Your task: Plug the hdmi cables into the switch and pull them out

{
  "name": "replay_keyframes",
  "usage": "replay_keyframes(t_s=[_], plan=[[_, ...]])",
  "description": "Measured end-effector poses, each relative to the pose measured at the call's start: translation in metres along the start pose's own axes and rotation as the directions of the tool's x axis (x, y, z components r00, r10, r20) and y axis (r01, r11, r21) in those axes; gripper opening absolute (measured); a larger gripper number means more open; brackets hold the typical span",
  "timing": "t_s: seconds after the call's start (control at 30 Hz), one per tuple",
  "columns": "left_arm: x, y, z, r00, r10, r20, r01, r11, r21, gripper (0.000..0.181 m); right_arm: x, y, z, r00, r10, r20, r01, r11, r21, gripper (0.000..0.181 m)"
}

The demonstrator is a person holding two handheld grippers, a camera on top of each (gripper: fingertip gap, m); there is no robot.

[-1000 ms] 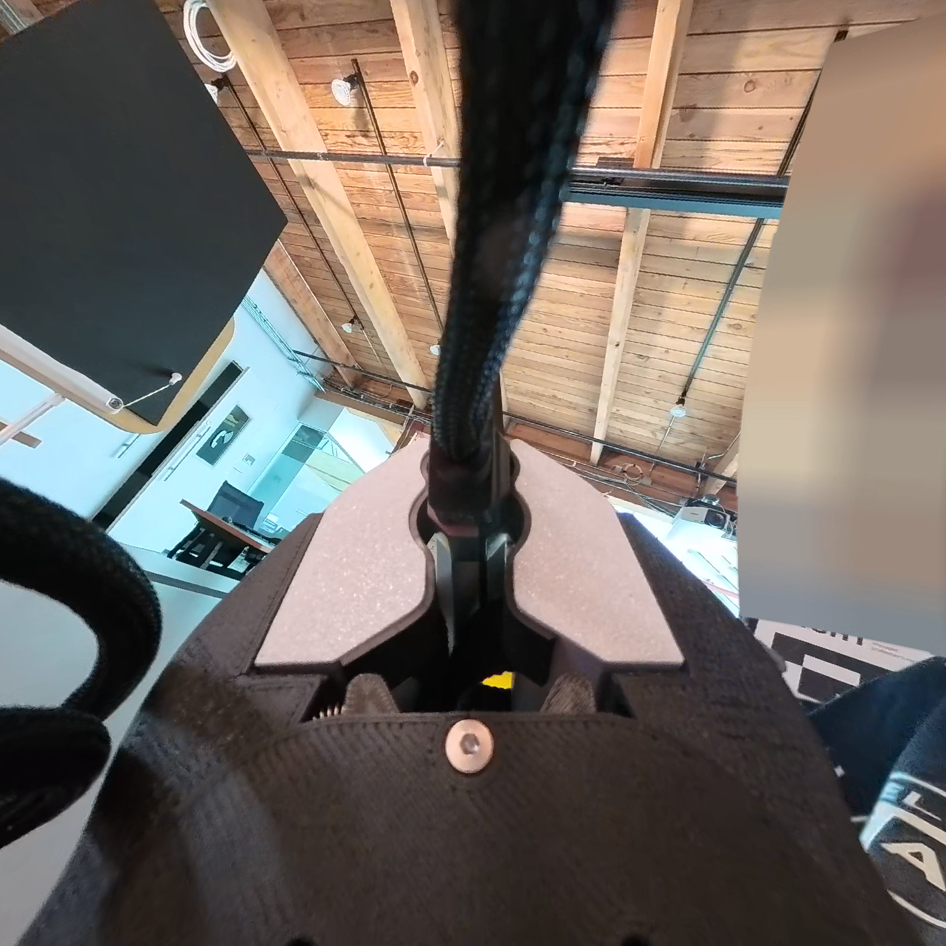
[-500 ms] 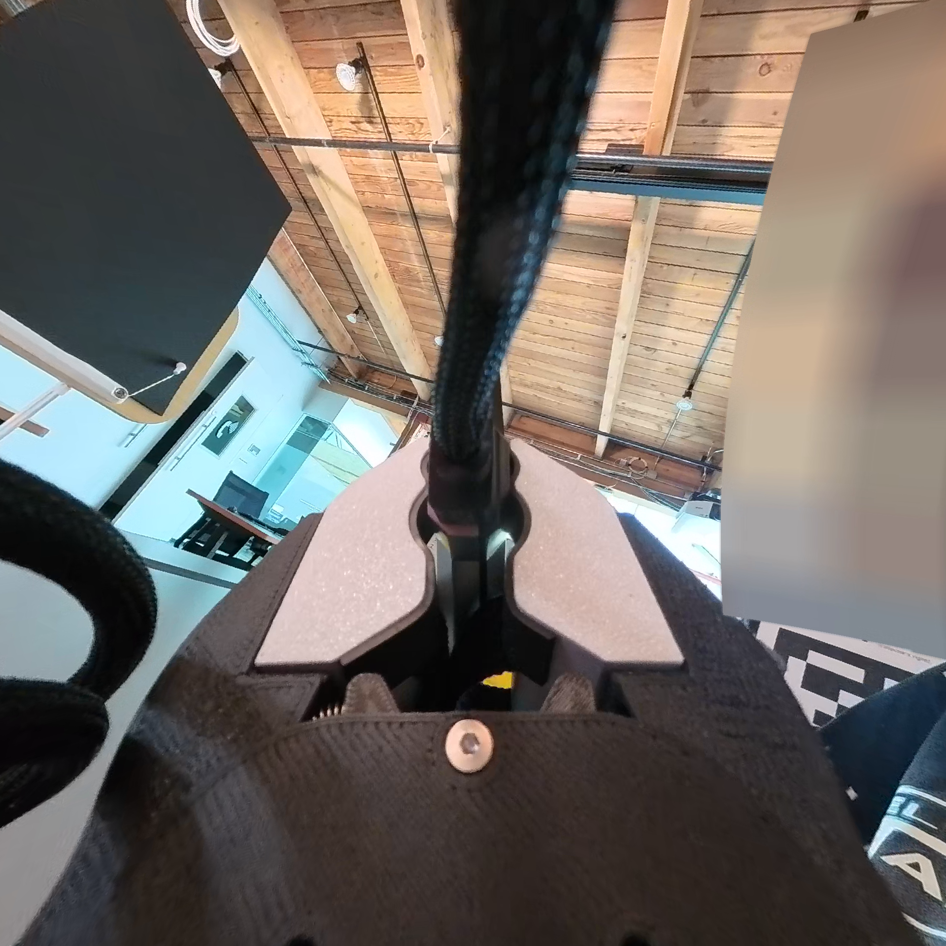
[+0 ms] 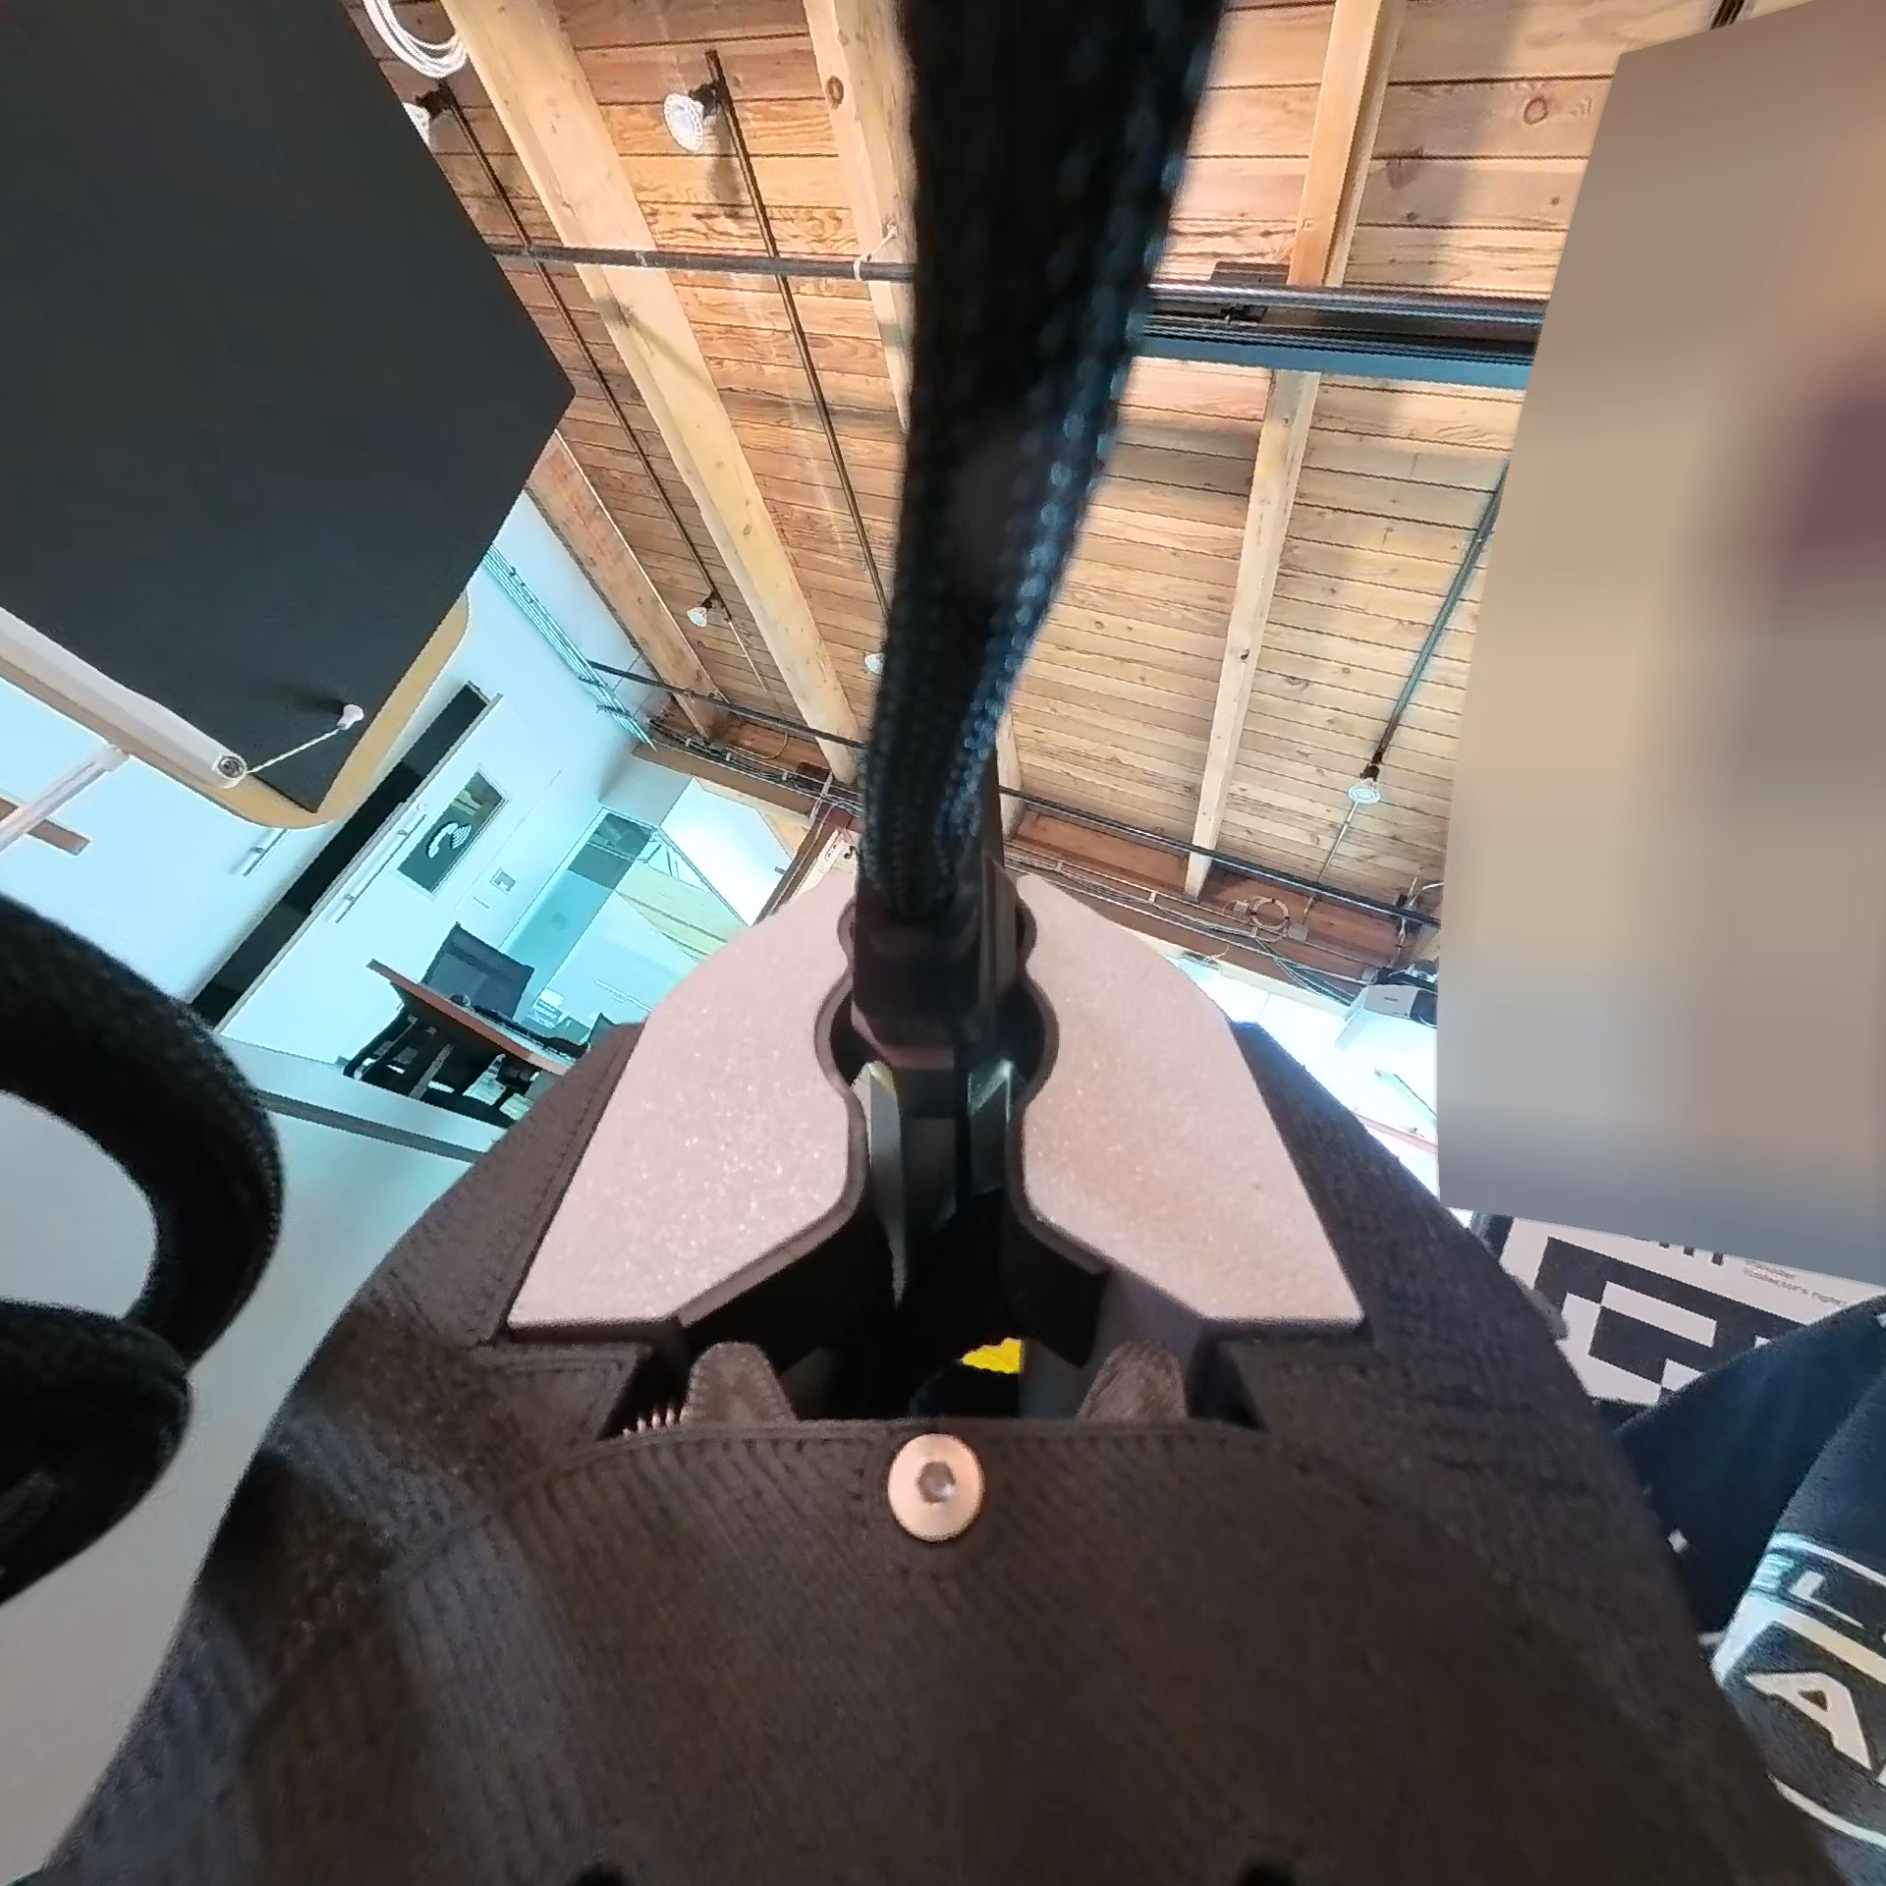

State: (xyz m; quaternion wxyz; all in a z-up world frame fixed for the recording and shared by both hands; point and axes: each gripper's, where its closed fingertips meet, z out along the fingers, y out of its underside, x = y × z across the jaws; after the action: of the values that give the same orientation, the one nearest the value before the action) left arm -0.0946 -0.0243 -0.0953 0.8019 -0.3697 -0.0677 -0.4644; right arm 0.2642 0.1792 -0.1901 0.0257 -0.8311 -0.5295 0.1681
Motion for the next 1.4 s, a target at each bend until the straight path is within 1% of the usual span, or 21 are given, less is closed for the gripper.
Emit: replay_keyframes(t_s=[0.07,0.13,0.2,0.23,0.27,0.3,0.37,0.4,0.43,0.53,0.67,0.73,0.8,0.87,0.93,1.03,1.1,1.17,1.27,1.33,1.4], plan=[[0.000,0.002,0.001,1.000,-0.006,-0.002,0.006,1.000,-0.013,0.022,-0.012,-0.032,-0.023,0.998,-0.020,-0.063,0.032,0.979,0.202,0.070],[0.001,0.007,0.003,1.000,-0.021,-0.013,0.020,0.999,-0.038,0.022,-0.042,-0.070,-0.043,0.988,-0.105,-0.113,0.144,0.893,0.427,0.076],[0.003,0.013,0.005,0.999,-0.042,-0.032,0.040,0.997,-0.073,0.022,-0.087,-0.108,-0.056,0.965,-0.225,-0.131,0.255,0.719,0.647,0.088],[0.004,0.016,0.006,0.998,-0.054,-0.045,0.050,0.994,-0.093,0.023,-0.114,-0.124,-0.058,0.952,-0.286,-0.112,0.273,0.617,0.739,0.102],[0.006,0.019,0.007,0.996,-0.066,-0.058,0.059,0.992,-0.114,0.022,-0.141,-0.138,-0.057,0.936,-0.341,-0.087,0.265,0.521,0.811,0.130],[0.008,0.023,0.007,0.995,-0.077,-0.070,0.067,0.989,-0.135,0.022,-0.163,-0.150,-0.053,0.921,-0.383,-0.066,0.249,0.453,0.856,0.145],[0.011,0.031,0.009,0.992,-0.092,-0.086,0.075,0.981,-0.181,0.022,-0.202,-0.167,-0.038,0.878,-0.477,-0.032,0.246,0.393,0.886,0.146],[0.012,0.035,0.010,0.991,-0.094,-0.091,0.073,0.975,-0.208,0.022,-0.226,-0.170,-0.029,0.827,-0.563,-0.010,0.263,0.370,0.891,0.146],[0.013,0.040,0.011,0.991,-0.092,-0.095,0.067,0.969,-0.238,0.022,-0.244,-0.173,-0.018,0.778,-0.628,-0.018,0.315,0.365,0.876,0.144],[0.017,0.060,0.013,0.992,-0.065,-0.108,0.024,0.937,-0.348,0.022,-0.286,-0.181,0.005,0.667,-0.745,0.006,0.439,0.400,0.805,0.136],[0.024,0.093,0.012,0.989,0.016,-0.147,-0.090,0.855,-0.511,0.022,-0.325,-0.194,0.013,0.557,-0.830,-0.018,0.586,0.378,0.717,0.126],[0.027,0.109,0.010,0.982,0.067,-0.177,-0.159,0.802,-0.576,0.022,-0.336,-0.203,0.019,0.532,-0.846,-0.006,0.642,0.399,0.655,0.129],[0.030,0.122,0.008,0.972,0.114,-0.207,-0.221,0.748,-0.626,0.022,-0.345,-0.208,0.032,0.507,-0.860,0.051,0.689,0.440,0.576,0.132],[0.032,0.134,0.005,0.959,0.144,-0.242,-0.273,0.695,-0.666,0.022,-0.352,-0.210,0.052,0.484,-0.863,0.148,0.728,0.491,0.478,0.136],[0.036,0.143,0.002,0.949,0.154,-0.276,-0.307,0.655,-0.691,0.022,-0.350,-0.213,0.074,0.496,-0.834,0.243,0.745,0.552,0.373,0.137],[0.038,0.149,-0.001,0.941,0.157,-0.300,-0.330,0.627,-0.705,0.022,-0.351,-0.210,0.099,0.507,-0.773,0.381,0.738,0.618,0.272,0.134],[0.039,0.146,0.000,0.944,0.143,-0.296,-0.315,0.646,-0.695,0.022,-0.361,-0.206,0.096,0.475,-0.744,0.469,0.708,0.640,0.299,0.113],[0.037,0.143,0.001,0.953,0.123,-0.277,-0.286,0.666,-0.689,0.022,-0.367,-0.207,0.090,0.449,-0.758,0.473,0.683,0.633,0.365,0.086],[0.035,0.143,0.002,0.955,0.129,-0.266,-0.282,0.663,-0.693,0.023,-0.367,-0.206,0.082,0.433,-0.787,0.440,0.670,0.607,0.427,0.055],[0.033,0.142,0.003,0.960,0.134,-0.245,-0.270,0.668,-0.693,0.030,-0.363,-0.209,0.075,0.451,-0.802,0.392,0.657,0.595,0.462,0.026],[0.032,0.141,0.004,0.962,0.131,-0.241,-0.265,0.674,-0.689,0.037,-0.352,-0.213,0.070,0.487,-0.814,0.316,0.664,0.580,0.471,0.017]])
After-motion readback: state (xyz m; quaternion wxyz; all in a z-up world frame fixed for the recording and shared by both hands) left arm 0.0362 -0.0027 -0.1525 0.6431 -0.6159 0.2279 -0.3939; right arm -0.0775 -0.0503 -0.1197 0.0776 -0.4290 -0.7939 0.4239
